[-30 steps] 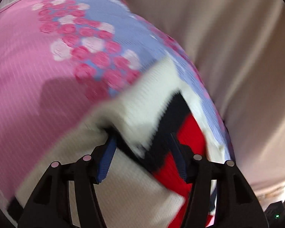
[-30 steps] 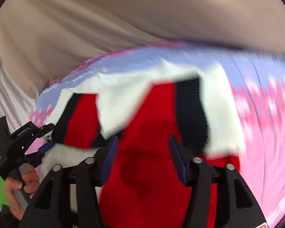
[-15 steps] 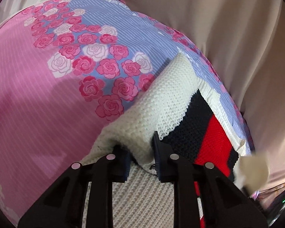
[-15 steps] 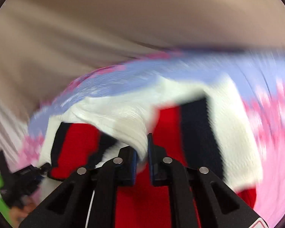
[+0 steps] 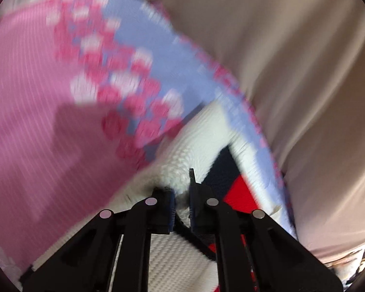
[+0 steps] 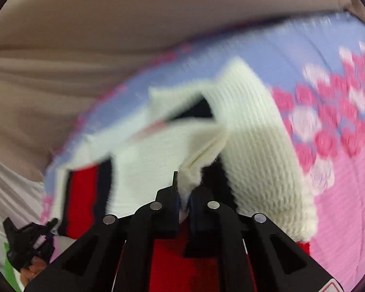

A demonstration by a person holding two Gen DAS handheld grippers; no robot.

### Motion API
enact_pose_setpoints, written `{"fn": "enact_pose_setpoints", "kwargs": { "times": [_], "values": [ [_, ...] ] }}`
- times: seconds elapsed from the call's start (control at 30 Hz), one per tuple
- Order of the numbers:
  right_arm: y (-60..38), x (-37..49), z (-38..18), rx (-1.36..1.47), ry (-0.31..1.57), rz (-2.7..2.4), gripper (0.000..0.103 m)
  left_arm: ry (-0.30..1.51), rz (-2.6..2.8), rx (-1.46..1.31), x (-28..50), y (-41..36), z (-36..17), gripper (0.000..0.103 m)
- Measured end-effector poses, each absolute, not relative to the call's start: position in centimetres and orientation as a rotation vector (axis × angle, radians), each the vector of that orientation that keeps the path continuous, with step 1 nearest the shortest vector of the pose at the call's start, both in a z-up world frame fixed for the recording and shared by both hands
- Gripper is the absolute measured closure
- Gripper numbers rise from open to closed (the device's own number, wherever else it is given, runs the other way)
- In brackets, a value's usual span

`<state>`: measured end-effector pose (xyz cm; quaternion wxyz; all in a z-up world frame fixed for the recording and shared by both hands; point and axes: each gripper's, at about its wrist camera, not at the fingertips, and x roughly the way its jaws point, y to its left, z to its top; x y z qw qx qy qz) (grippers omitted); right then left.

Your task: Fold small clothes

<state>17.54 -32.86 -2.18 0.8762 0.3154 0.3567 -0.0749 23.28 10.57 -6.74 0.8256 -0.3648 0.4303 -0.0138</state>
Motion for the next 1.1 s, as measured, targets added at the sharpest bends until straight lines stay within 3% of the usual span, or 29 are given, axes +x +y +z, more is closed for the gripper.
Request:
{"fn": "enact_pose_setpoints", "kwargs": {
  "times": [0.1,0.23,0.4,0.5,0.63,0.73,0.77,0.93,1.07,1.1],
  "values": [
    [-32.5,15.3,1.8,0.579,0.604,-0.140,0.097,0.908,-0.013,-0.726,23.2,10.5,-6.7,0.095],
    [-33.8,18.5,-7.7,0.536,0.956,-0.255,0.098,1.019,0.031,-0.718,23.8,10.2,-10.1,0.096],
    [-33.9,17.0,-2.7,0.542,0.765,-0.200,0.098,0.954,0.006,-0.648,23.1,10.3,-8.8,0.095],
    [-35.2,17.9,-7.7,0.585,0.944,-0.253,0.098,1.004,0.015,-0.671,23.2,10.0,-10.2,0.095],
    [-34.4,17.0,-5.2,0.580,0.837,-0.217,0.098,0.972,0.018,-0.606,23.2,9.6,-9.8,0.095],
    [-34.8,17.9,-8.5,0.555,0.964,-0.231,0.098,0.990,0.010,-0.632,23.2,9.7,-11.0,0.095],
    [-34.7,17.5,-8.1,0.564,0.938,-0.231,0.099,0.984,0.005,-0.621,23.1,9.8,-11.0,0.094],
    [-29.8,16.0,-0.7,0.304,0.837,-0.326,0.085,0.929,-0.045,-0.585,22.3,9.7,-11.4,0.093],
    [-21.8,23.3,2.1,0.255,0.845,0.021,0.083,0.876,-0.066,-0.578,21.4,9.9,-11.6,0.093],
    [-19.3,25.8,1.7,0.250,0.864,0.136,0.077,0.861,-0.072,-0.571,21.2,9.8,-11.7,0.093]
  ]
}}
